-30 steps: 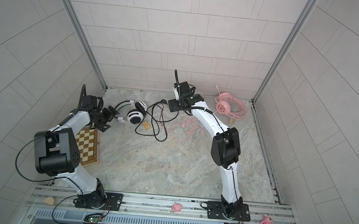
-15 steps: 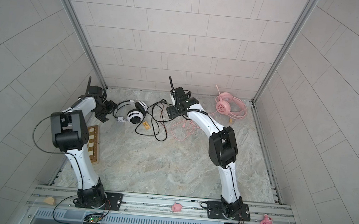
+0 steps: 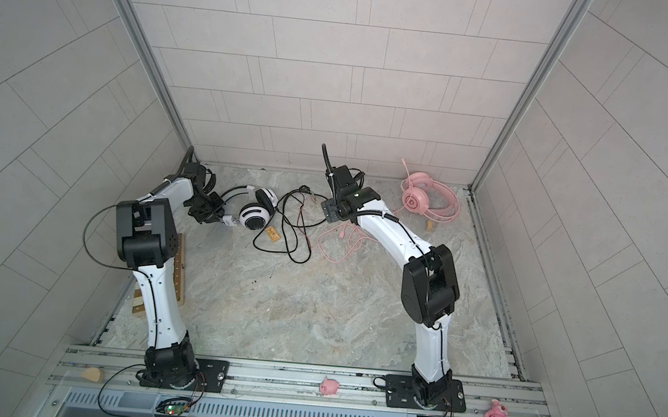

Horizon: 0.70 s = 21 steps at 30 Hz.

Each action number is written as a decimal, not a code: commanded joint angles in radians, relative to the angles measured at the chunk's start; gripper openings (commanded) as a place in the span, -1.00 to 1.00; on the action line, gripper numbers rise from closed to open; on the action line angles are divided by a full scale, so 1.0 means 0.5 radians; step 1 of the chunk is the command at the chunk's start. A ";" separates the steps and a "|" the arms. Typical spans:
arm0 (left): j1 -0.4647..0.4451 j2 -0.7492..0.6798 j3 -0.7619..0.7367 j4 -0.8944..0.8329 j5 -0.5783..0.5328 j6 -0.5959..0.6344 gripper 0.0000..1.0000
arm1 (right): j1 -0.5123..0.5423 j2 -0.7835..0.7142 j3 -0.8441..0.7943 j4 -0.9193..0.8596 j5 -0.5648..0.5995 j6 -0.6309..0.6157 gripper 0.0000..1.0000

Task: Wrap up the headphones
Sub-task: 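Close the left gripper on the white headband while the right gripper grasps the slider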

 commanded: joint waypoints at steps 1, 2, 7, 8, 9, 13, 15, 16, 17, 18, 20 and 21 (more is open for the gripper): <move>-0.012 0.006 0.061 -0.070 0.095 0.089 -0.64 | 0.013 -0.060 -0.024 0.072 0.049 -0.002 0.68; -0.014 -0.027 0.050 -0.056 0.090 0.098 -0.69 | 0.012 -0.058 -0.022 0.072 0.021 0.009 0.68; -0.057 -0.197 0.002 0.059 0.128 0.094 -1.00 | 0.014 -0.070 -0.078 0.104 -0.129 0.126 0.68; -0.067 -0.229 0.002 0.071 0.139 0.092 -1.00 | 0.014 -0.081 -0.113 0.134 -0.178 0.173 0.67; -0.075 -0.268 -0.002 0.078 0.146 0.089 -1.00 | 0.013 -0.095 -0.154 0.173 -0.245 0.220 0.67; -0.115 -0.439 -0.038 0.116 0.141 0.101 -1.00 | 0.017 -0.165 -0.392 0.457 -0.589 0.366 0.66; -0.162 -0.541 -0.054 0.128 0.106 0.135 -1.00 | 0.017 -0.198 -0.495 0.613 -0.723 0.486 0.67; -0.191 -0.577 -0.060 0.129 0.092 0.157 -1.00 | 0.015 -0.212 -0.529 0.677 -0.785 0.528 0.67; -0.232 -0.616 -0.061 0.132 0.089 0.185 -1.00 | 0.020 -0.229 -0.566 0.752 -0.871 0.561 0.74; -0.276 -0.651 -0.055 0.131 0.080 0.218 -1.00 | 0.023 -0.244 -0.588 0.815 -0.949 0.586 0.83; -0.365 -0.707 -0.053 0.109 0.033 0.289 -1.00 | 0.030 -0.289 -0.617 0.886 -1.005 0.627 0.98; -0.421 -0.735 -0.052 0.084 -0.019 0.328 -1.00 | 0.036 -0.324 -0.645 0.923 -1.001 0.641 0.99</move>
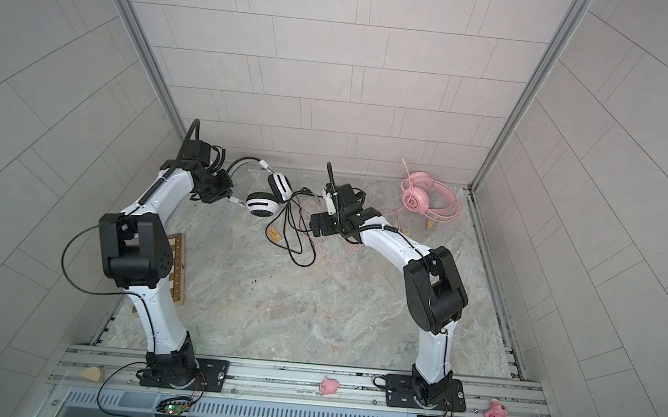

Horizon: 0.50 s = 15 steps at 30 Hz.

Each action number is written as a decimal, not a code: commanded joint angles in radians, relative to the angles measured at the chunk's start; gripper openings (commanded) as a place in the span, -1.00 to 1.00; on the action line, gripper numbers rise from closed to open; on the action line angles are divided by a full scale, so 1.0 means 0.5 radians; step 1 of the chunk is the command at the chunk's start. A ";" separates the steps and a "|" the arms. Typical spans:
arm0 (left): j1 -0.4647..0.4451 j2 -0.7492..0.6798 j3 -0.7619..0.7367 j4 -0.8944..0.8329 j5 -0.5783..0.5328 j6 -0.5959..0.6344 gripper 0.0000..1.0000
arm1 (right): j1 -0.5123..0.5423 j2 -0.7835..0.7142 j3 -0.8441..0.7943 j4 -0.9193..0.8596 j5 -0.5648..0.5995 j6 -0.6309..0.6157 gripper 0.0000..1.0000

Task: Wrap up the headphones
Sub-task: 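Close the left gripper on the white headband while the right gripper grasps the slider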

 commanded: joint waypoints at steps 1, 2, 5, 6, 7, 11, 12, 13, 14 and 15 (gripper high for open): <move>-0.171 -0.136 0.016 -0.020 -0.047 0.151 -1.00 | 0.025 -0.213 -0.058 0.296 -0.186 0.146 0.98; -0.219 -0.154 0.022 -0.034 -0.087 0.183 -1.00 | 0.029 -0.261 -0.103 0.353 -0.158 0.147 0.99; -0.331 -0.188 0.030 -0.075 -0.170 0.253 -1.00 | 0.031 -0.412 -0.224 0.435 -0.036 0.139 0.99; -0.356 -0.195 0.029 -0.084 -0.182 0.264 -1.00 | 0.033 -0.467 -0.269 0.463 0.024 0.139 0.99; -0.375 -0.202 0.028 -0.089 -0.182 0.269 -1.00 | 0.033 -0.515 -0.321 0.505 0.079 0.156 0.99; -0.456 -0.219 0.032 -0.092 -0.176 0.282 -1.00 | 0.036 -0.635 -0.462 0.631 0.195 0.234 0.99; -0.479 -0.219 0.031 -0.091 -0.179 0.279 -1.00 | 0.033 -0.631 -0.453 0.599 0.203 0.247 0.99; -0.500 -0.219 0.029 -0.093 -0.180 0.271 -1.00 | 0.037 -0.628 -0.448 0.591 0.200 0.256 0.99; -0.516 -0.216 0.031 -0.093 -0.160 0.261 -1.00 | 0.041 -0.627 -0.455 0.600 0.201 0.268 0.99; -0.533 -0.212 0.037 -0.093 -0.149 0.257 -1.00 | 0.050 -0.626 -0.462 0.603 0.214 0.281 0.99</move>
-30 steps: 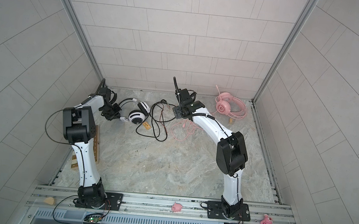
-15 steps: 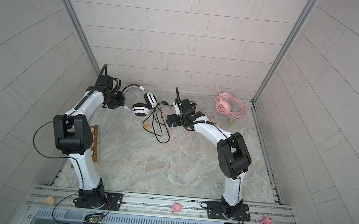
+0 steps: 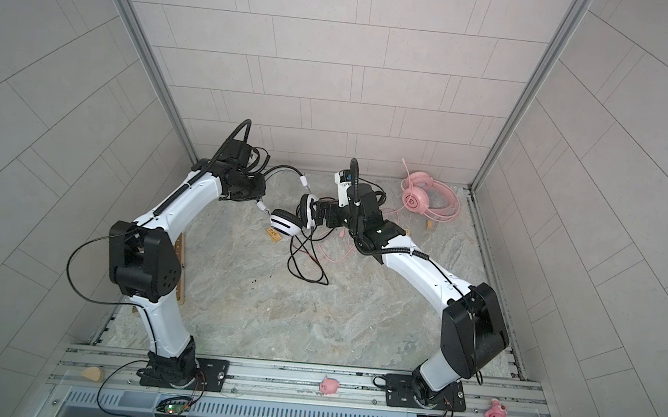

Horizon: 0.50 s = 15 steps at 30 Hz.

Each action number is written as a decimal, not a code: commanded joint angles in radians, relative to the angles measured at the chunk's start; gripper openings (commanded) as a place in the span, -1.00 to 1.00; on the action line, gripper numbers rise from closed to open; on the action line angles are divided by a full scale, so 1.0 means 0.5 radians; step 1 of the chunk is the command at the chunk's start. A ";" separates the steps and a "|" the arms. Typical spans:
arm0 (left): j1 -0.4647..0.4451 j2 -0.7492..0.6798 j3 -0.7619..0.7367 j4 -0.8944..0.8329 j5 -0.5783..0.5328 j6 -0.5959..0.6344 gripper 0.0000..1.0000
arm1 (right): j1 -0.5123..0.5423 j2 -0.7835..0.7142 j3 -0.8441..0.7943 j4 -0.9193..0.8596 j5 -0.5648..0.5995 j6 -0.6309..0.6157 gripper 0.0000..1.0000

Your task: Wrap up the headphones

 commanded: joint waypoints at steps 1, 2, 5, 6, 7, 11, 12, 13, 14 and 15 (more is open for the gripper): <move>-0.054 -0.076 0.039 0.014 0.046 -0.012 -1.00 | 0.025 0.014 -0.024 0.032 0.101 0.098 0.99; -0.066 -0.077 0.042 0.005 0.031 -0.012 -1.00 | 0.034 0.027 -0.015 0.020 0.106 0.114 0.98; -0.095 -0.080 0.044 -0.002 0.009 -0.011 -1.00 | 0.066 0.104 0.071 -0.093 0.120 0.153 0.99; -0.105 -0.082 0.042 -0.005 -0.009 -0.006 -1.00 | 0.079 0.139 0.109 -0.131 0.120 0.152 0.99; -0.116 -0.084 0.043 -0.007 -0.023 -0.011 -1.00 | 0.094 0.163 0.136 -0.154 0.129 0.145 0.98; -0.167 -0.077 0.060 -0.038 -0.064 0.008 -1.00 | 0.168 0.275 0.262 -0.303 0.270 0.101 0.98; -0.176 -0.074 0.061 -0.039 -0.065 0.012 -1.00 | 0.181 0.298 0.291 -0.348 0.319 0.087 0.99; -0.185 -0.074 0.063 -0.040 -0.067 0.018 -1.00 | 0.197 0.324 0.313 -0.390 0.382 0.068 0.99; -0.191 -0.074 0.065 -0.044 -0.078 0.021 -1.00 | 0.207 0.344 0.328 -0.420 0.438 0.049 0.98; -0.191 -0.074 0.070 -0.048 -0.082 0.021 -1.00 | 0.214 0.361 0.338 -0.437 0.477 0.038 0.99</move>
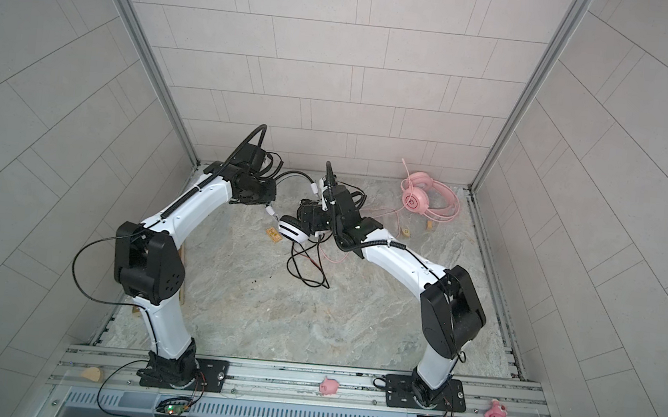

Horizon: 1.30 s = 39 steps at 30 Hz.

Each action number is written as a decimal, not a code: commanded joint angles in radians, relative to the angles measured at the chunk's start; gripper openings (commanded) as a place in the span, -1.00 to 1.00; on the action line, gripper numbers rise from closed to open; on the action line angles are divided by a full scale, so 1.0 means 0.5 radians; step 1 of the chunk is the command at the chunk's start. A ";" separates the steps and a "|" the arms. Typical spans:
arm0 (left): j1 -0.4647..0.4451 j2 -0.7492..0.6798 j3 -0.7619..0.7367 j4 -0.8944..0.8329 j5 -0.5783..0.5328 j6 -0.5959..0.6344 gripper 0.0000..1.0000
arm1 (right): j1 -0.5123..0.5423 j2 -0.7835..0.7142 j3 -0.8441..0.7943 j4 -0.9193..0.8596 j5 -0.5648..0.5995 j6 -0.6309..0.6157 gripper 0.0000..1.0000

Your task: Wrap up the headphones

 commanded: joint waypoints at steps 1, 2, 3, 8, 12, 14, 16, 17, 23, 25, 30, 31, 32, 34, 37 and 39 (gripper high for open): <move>-0.021 -0.074 0.071 -0.013 0.015 0.000 -1.00 | 0.030 0.052 0.065 -0.177 0.227 -0.047 0.99; -0.021 -0.076 0.073 -0.014 0.007 -0.006 -1.00 | 0.027 0.069 0.069 -0.194 0.258 -0.054 0.99; -0.019 -0.081 0.075 -0.015 0.000 -0.013 -1.00 | 0.027 0.081 0.067 -0.205 0.283 -0.060 0.98; -0.028 -0.086 0.074 -0.016 0.018 -0.022 -1.00 | 0.030 0.130 0.062 -0.185 0.299 -0.058 0.95; -0.046 -0.096 0.071 -0.016 0.011 -0.028 -1.00 | 0.054 0.188 0.090 -0.175 0.281 -0.016 0.95; -0.060 -0.101 0.058 -0.001 0.018 -0.031 -1.00 | 0.075 0.225 0.108 -0.165 0.282 -0.012 0.96; -0.060 -0.096 0.056 0.013 0.061 -0.034 -1.00 | 0.073 0.265 0.124 -0.158 0.255 -0.012 0.94; -0.059 -0.095 0.055 0.015 0.056 -0.033 -1.00 | 0.070 0.277 0.128 -0.160 0.253 -0.015 0.91; -0.059 -0.126 0.027 0.044 0.046 -0.034 -1.00 | 0.038 0.272 0.079 -0.094 0.221 -0.041 0.29; -0.059 -0.127 0.018 0.047 0.034 -0.034 -0.96 | 0.026 0.250 0.069 -0.096 0.220 -0.057 0.04; -0.066 -0.109 0.020 0.064 0.112 -0.040 -0.68 | 0.009 0.175 0.063 -0.143 0.242 -0.145 -0.21; -0.072 -0.100 0.025 0.071 0.165 -0.028 -0.58 | 0.006 0.157 0.070 -0.152 0.250 -0.184 -0.21; -0.079 -0.096 0.037 0.067 0.219 -0.022 -0.49 | 0.006 0.137 0.072 -0.169 0.261 -0.219 -0.21; -0.093 -0.068 0.096 0.025 0.351 0.039 -0.29 | -0.005 0.095 0.086 -0.220 0.285 -0.298 -0.22; -0.148 -0.032 0.222 -0.127 0.354 0.214 -0.13 | -0.060 0.056 0.120 -0.335 0.200 -0.358 -0.21; -0.180 -0.022 0.258 -0.174 0.317 0.329 -0.10 | -0.111 0.052 0.162 -0.428 0.076 -0.405 -0.21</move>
